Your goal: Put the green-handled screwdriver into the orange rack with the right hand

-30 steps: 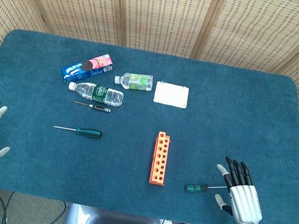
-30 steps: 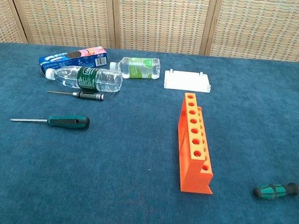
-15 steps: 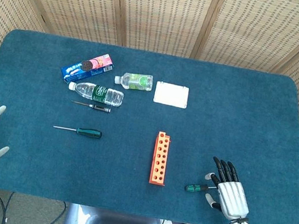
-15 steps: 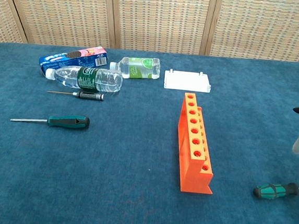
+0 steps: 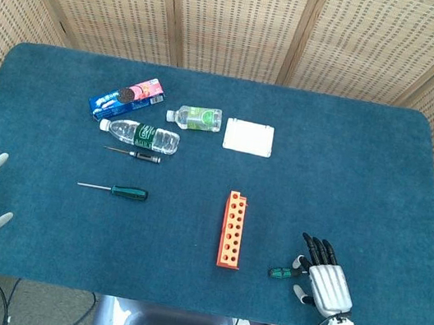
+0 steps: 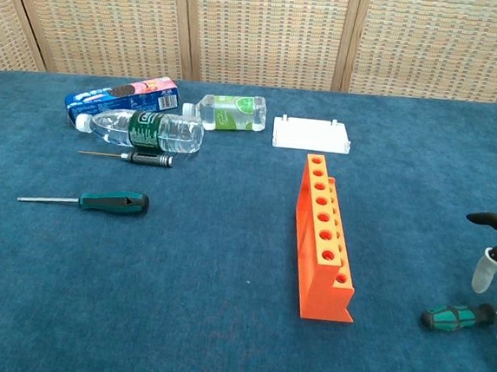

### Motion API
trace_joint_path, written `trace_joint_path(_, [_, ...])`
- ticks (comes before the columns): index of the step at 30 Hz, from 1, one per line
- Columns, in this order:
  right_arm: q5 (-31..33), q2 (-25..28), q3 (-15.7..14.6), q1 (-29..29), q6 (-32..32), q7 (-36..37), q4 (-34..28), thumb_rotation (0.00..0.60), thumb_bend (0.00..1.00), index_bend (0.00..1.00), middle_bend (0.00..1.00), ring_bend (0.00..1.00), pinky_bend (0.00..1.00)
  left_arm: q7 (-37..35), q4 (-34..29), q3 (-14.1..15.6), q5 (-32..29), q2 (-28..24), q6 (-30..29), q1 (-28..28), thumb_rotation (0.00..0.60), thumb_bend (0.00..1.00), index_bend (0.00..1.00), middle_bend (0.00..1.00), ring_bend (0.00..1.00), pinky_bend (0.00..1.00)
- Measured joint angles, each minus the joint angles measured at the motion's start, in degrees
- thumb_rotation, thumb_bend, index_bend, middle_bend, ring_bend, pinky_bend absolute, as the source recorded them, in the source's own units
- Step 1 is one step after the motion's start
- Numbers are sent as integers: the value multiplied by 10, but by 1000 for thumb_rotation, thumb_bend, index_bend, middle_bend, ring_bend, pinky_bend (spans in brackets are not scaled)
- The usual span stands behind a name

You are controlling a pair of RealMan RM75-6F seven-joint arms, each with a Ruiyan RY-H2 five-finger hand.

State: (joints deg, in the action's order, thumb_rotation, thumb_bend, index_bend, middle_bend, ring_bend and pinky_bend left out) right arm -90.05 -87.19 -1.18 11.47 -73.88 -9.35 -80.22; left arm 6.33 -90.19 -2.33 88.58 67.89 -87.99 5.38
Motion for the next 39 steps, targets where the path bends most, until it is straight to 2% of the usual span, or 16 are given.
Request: trace_joint_path(39, [42, -16, 10, 36, 58, -52, -15, 600, 251, 455, 0, 0, 0, -1, -1, 0, 0, 0, 3, 1, 600, 0, 0, 0, 0, 0])
